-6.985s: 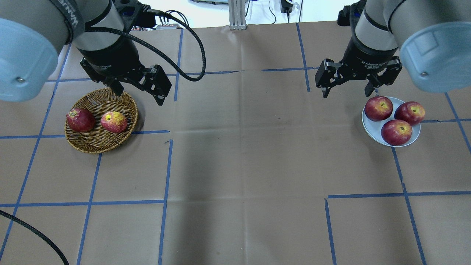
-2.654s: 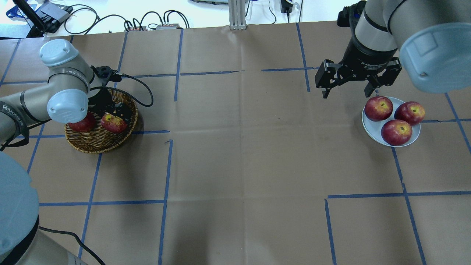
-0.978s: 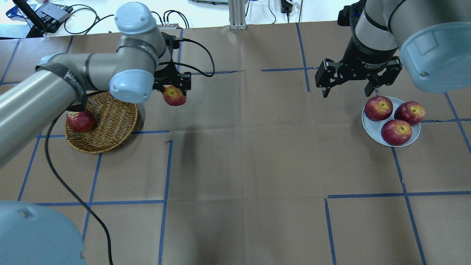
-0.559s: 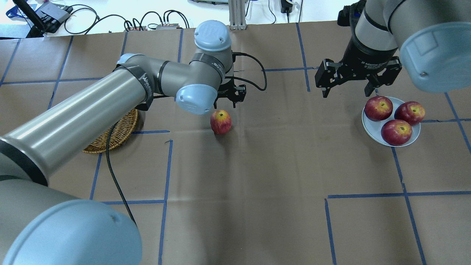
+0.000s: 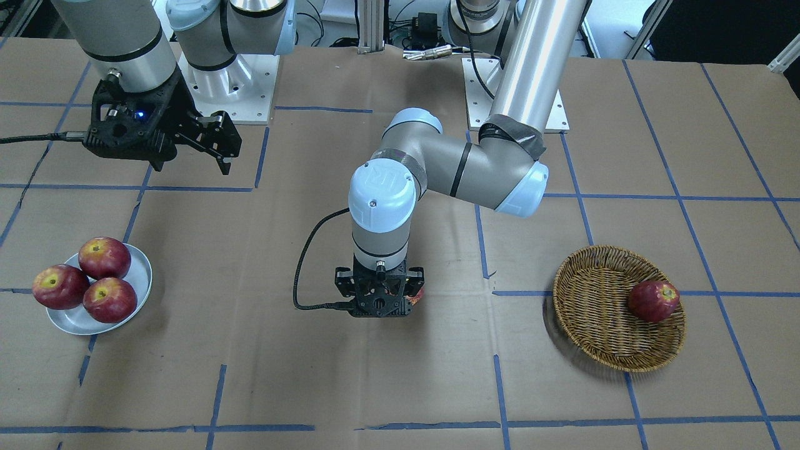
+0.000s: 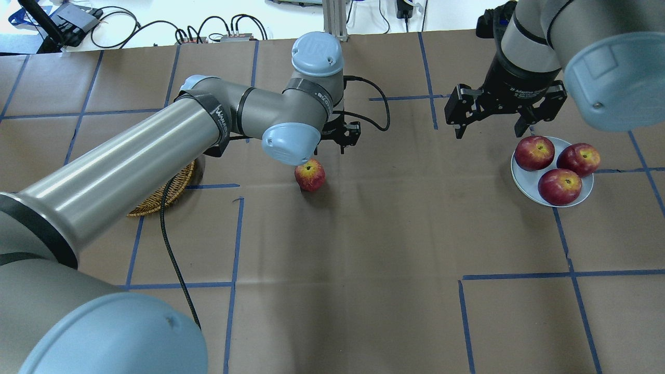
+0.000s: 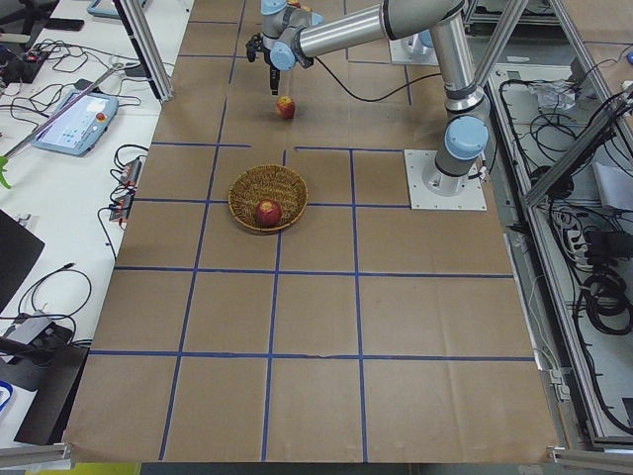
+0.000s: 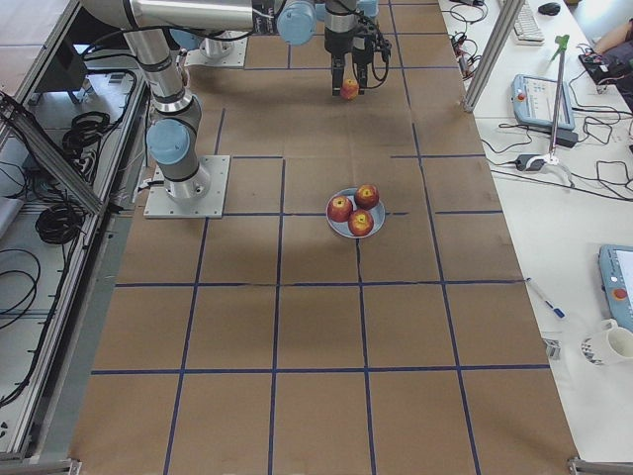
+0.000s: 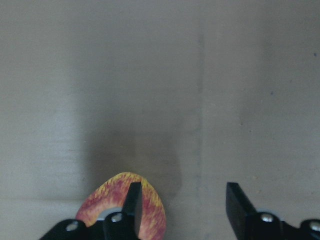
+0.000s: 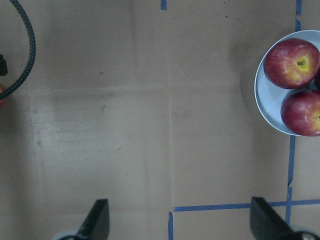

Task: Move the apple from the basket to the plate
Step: 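Lower the apple onto the table center and open the left gripper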

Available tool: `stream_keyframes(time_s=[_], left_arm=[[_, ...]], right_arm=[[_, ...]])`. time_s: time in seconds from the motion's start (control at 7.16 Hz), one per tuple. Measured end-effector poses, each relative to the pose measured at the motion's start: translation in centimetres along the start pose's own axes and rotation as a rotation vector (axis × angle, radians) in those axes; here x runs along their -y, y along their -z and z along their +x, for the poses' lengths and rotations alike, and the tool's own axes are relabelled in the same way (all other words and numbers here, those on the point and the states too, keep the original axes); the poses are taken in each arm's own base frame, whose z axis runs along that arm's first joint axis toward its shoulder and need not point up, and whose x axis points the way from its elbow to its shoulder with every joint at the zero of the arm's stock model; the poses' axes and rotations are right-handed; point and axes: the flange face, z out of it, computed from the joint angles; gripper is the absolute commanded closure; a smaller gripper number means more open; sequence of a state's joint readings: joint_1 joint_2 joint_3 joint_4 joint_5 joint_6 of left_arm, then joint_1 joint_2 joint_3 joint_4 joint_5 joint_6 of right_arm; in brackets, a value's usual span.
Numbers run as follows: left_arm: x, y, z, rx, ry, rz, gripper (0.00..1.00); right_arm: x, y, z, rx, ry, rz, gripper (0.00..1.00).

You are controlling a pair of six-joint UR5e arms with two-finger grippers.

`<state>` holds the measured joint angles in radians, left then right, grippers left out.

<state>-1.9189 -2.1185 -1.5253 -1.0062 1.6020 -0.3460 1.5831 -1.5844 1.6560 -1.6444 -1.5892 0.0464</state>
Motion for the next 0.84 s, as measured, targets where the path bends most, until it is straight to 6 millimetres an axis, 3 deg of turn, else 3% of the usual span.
stream_keyframes(time_s=[0.56, 0.84], left_arm=[[-0.1, 1.0, -3.2, 0.021, -0.015, -0.022, 0.01], [-1.2, 0.3, -4.1, 0.026, -0.154, -0.062, 0.01]], right_arm=[[0.0, 0.1, 0.0, 0.001, -0.002, 0.001, 0.0], [0.0, 0.1, -0.1, 0.003, -0.001, 0.002, 0.0]])
